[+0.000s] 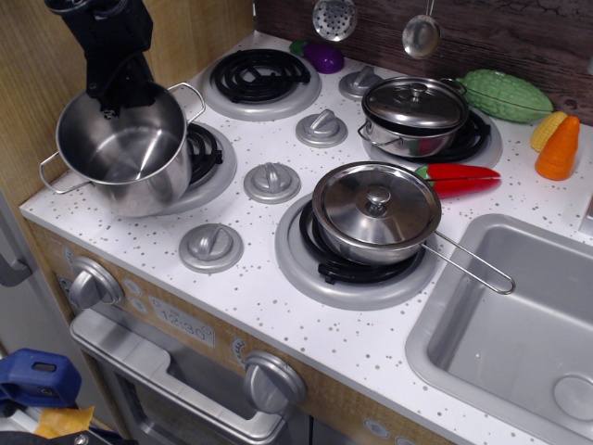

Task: Put pot on stove which is near stove

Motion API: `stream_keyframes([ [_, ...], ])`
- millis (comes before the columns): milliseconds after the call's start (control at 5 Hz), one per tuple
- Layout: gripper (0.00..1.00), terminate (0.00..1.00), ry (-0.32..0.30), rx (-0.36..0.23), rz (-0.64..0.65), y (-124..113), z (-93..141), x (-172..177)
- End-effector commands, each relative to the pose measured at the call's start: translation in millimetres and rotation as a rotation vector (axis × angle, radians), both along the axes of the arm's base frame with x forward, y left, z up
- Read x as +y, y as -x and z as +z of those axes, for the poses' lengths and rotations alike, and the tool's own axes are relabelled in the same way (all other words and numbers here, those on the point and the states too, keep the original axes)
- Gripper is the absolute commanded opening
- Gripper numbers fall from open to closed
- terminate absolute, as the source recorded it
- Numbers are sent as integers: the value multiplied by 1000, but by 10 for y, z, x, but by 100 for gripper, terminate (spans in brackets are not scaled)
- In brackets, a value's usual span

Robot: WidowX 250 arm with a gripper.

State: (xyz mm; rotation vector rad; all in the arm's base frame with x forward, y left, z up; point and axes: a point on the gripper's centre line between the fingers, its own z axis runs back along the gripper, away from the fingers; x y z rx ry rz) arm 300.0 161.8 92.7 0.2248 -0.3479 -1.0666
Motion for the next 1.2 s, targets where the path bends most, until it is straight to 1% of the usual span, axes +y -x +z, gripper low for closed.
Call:
stream_keyframes([
  [0, 0, 0, -68, -88, -58, -216, 116, 98],
  [200, 0, 0, -96, -126, -79, -309, 91, 156],
  [400, 0, 0, -108, -145, -91, -382, 96, 195],
  [800, 0, 0, -109, -160, -117, -499, 102, 236],
  [1000, 100, 0, -97, -183, -119, -534, 60, 228],
])
